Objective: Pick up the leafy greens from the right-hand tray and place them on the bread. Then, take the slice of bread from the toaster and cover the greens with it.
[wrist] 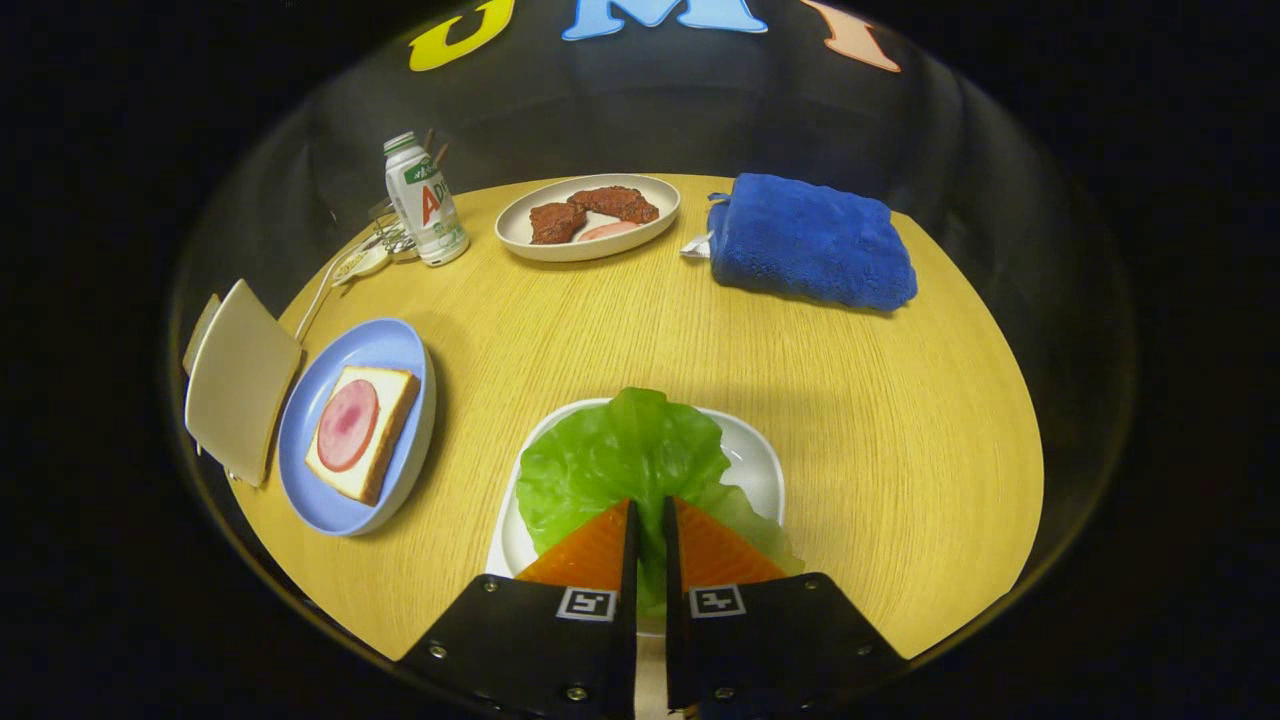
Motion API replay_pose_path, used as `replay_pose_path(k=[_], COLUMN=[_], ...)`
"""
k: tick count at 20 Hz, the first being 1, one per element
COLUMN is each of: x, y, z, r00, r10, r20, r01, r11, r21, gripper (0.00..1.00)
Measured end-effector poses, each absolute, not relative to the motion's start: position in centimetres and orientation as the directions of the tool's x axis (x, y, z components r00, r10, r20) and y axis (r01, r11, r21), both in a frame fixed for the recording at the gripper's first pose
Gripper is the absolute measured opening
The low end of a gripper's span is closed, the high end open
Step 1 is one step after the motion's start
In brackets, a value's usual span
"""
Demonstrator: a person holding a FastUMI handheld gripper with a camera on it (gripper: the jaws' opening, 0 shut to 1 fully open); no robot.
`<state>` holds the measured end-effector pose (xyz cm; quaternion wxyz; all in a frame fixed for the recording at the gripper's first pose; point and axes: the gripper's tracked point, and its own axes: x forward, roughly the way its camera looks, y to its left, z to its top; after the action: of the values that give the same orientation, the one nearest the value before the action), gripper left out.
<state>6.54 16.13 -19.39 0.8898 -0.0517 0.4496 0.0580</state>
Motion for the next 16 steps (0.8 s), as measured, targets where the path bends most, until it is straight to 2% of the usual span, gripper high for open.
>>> replay_pose_path(k=[1,4,12,16], x=[6.7,6.1,6.0,5.8], y=[15.9,16.2,20.6,23.7], z=[-18.7,-17.2,-12.9,-13.0], r00=[0.608,0.606,0.684,0.667], r10=[0.068,0.086,0.1,0.125], r20=[-0.791,-0.791,-0.723,-0.735], r01=[-0.135,-0.147,-0.234,-0.252], r11=[0.991,0.989,0.968,0.966], r21=[-0.018,-0.005,-0.087,-0.065], gripper=[0.0,0.0,0.0,0.01])
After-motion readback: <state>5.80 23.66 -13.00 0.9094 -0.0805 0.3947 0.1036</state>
